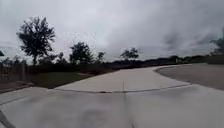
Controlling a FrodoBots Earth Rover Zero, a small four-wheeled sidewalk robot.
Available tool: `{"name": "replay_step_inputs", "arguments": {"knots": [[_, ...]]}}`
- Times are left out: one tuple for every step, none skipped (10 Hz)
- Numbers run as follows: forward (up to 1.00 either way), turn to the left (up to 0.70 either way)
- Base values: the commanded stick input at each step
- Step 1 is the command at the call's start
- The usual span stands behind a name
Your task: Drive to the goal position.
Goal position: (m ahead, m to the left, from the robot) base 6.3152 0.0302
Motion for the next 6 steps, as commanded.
{"name": "replay_step_inputs", "arguments": {"knots": [[0.85,0.0],[0.85,0.0],[0.85,0.0],[0.85,0.0],[0.85,0.0],[0.85,0.0]]}}
